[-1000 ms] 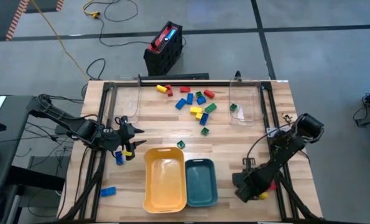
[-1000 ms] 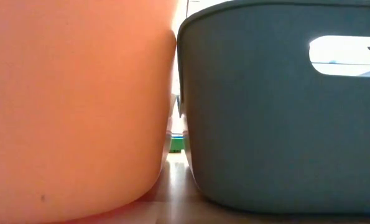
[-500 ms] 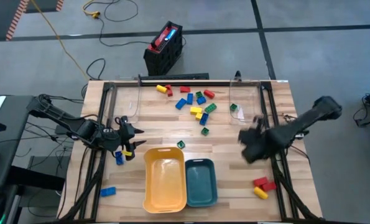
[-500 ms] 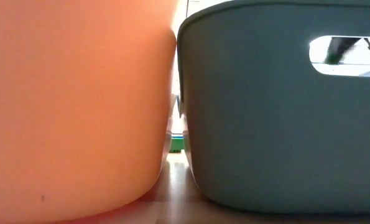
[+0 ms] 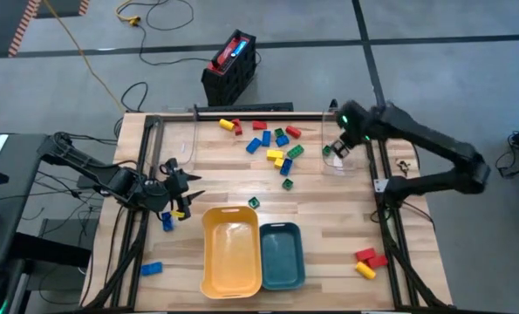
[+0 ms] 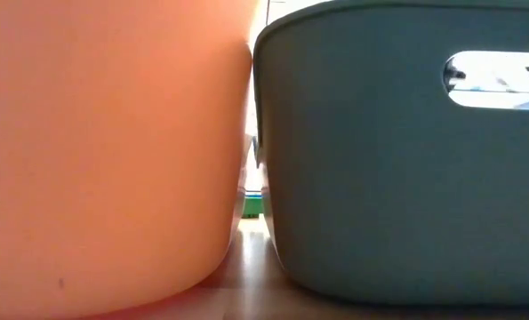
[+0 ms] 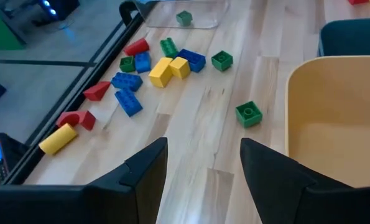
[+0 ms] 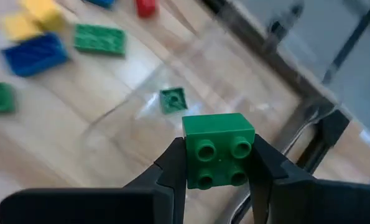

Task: Sort blocks
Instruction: Put the green game piece into the right transparent bin

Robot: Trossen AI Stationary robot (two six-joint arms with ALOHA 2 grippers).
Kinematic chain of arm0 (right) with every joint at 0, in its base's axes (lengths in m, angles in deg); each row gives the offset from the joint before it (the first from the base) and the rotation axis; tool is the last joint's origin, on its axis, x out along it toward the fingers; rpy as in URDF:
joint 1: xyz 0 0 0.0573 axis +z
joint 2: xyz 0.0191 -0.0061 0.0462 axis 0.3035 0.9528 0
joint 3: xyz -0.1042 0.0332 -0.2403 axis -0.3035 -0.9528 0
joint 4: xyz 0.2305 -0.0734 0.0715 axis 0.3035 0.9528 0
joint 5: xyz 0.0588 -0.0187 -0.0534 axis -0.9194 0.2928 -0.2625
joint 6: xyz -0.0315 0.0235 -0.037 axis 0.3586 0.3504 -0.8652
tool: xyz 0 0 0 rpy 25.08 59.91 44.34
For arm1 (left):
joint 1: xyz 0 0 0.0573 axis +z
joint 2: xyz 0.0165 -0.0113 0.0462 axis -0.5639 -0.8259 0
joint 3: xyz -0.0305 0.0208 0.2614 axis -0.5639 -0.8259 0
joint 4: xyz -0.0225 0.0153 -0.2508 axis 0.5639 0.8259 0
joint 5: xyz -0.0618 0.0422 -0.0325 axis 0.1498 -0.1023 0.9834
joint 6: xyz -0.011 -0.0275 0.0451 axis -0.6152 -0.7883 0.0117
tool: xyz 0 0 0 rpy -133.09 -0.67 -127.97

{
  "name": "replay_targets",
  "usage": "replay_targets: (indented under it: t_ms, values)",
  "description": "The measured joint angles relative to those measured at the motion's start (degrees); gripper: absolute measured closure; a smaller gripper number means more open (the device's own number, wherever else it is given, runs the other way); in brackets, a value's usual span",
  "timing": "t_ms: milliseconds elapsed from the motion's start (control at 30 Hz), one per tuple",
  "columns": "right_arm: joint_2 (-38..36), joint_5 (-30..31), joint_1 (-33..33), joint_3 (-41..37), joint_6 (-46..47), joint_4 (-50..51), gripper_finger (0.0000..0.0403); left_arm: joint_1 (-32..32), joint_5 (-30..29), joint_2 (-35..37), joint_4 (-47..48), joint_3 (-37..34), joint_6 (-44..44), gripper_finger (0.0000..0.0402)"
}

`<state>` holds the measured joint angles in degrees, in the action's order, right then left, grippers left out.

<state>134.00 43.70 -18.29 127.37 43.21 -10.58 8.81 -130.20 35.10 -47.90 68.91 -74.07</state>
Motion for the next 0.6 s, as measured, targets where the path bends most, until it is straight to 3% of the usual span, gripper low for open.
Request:
replay_targets:
  t_ms: [200,333,600]
  values:
    - [12.35,-3.71,-9.63,-0.07,-9.66,-3.30,0.0288,0.00,-0.09,0.00,1.76,0.00,-0.49,0.0203]
    - [17.18,-8.40,-12.71,-0.04,-11.72,-7.39,0.0288,0.00,-0.12,0.00,3.28,0.00,-1.00,0.0203]
    - [24.06,-10.09,-14.56,-0.02,-12.50,-8.29,0.0288,0.00,-0.95,0.00,5.19,0.00,-1.83,0.0203]
